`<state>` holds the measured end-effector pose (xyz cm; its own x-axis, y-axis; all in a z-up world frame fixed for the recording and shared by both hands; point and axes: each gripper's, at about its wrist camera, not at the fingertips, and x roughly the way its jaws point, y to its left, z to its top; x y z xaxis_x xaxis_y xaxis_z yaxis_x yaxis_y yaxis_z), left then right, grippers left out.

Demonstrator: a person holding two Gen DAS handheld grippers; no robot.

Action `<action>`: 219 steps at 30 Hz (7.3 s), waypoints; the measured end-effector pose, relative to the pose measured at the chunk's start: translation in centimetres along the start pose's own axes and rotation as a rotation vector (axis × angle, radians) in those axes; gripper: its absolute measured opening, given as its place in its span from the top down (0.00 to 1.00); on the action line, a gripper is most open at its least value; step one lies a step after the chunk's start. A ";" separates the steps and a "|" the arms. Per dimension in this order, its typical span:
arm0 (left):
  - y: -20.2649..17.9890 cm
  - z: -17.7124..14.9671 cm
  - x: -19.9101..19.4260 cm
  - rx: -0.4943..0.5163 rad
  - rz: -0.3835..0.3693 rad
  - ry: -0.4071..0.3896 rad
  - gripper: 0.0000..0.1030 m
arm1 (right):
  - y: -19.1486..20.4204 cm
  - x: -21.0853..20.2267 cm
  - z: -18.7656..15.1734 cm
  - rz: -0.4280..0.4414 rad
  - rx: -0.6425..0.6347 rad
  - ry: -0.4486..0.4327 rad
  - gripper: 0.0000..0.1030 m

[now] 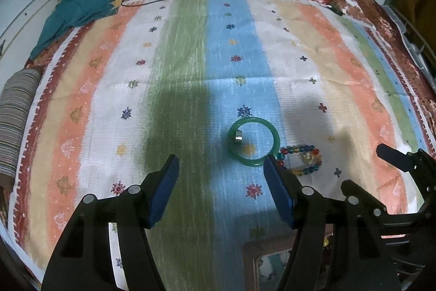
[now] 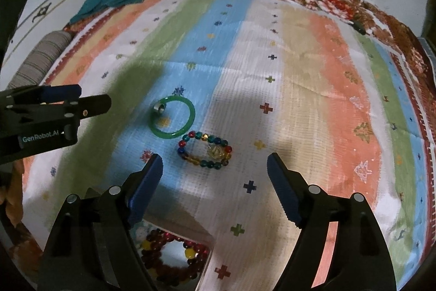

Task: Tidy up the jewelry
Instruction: 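Move both tools toward the jade bangle and multicolour bead bracelet, then grasp jade bangle rim with left tool while right tool grasps multicolour bead bracelet, then lift the jade bangle with left tool while right tool lifts multicolour bracelet, then carry the bangle and multicolour bracelet over the silver tin with both tools, then open both tools to drop the bangle and bracelet into the tin, then move both tools toward the small silver ring and gold ring on the cloth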

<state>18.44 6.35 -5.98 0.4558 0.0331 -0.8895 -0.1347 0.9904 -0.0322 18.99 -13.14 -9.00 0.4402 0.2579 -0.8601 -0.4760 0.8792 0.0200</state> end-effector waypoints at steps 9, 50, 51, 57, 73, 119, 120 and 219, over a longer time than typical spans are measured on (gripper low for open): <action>-0.4 0.8 2.2 0.024 0.011 0.036 0.37 | 0.0 2.4 0.7 0.005 -0.013 0.045 0.23; 0.0 1.6 11.2 0.029 0.002 0.252 0.38 | -0.2 11.2 2.7 -0.008 -0.120 0.198 0.23; -0.1 1.7 11.3 0.032 0.002 0.253 0.38 | -0.2 11.3 2.6 -0.010 -0.125 0.199 0.23; -1.0 1.6 12.0 0.054 0.024 0.243 0.42 | -0.3 11.5 2.9 -0.011 -0.132 0.177 0.26; 0.4 2.2 11.7 0.023 0.025 0.226 0.93 | -1.9 11.3 3.5 -0.024 -0.047 0.126 0.90; -2.2 2.9 2.1 0.083 -0.046 0.042 0.92 | -4.1 0.6 2.7 -0.084 0.107 -0.048 0.90; -2.3 2.8 2.0 0.088 -0.040 0.038 0.92 | -4.1 0.4 2.5 -0.079 0.111 -0.050 0.90; -2.3 -5.9 -8.1 0.051 -0.089 -0.081 0.47 | -1.3 -9.3 -5.8 -0.017 0.135 -0.153 0.51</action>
<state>9.84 3.05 -1.44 0.5337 -0.0461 -0.8444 -0.0468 0.9954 -0.0839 11.05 -19.04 -3.97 0.5624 0.2914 -0.7738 -0.3659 0.9269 0.0832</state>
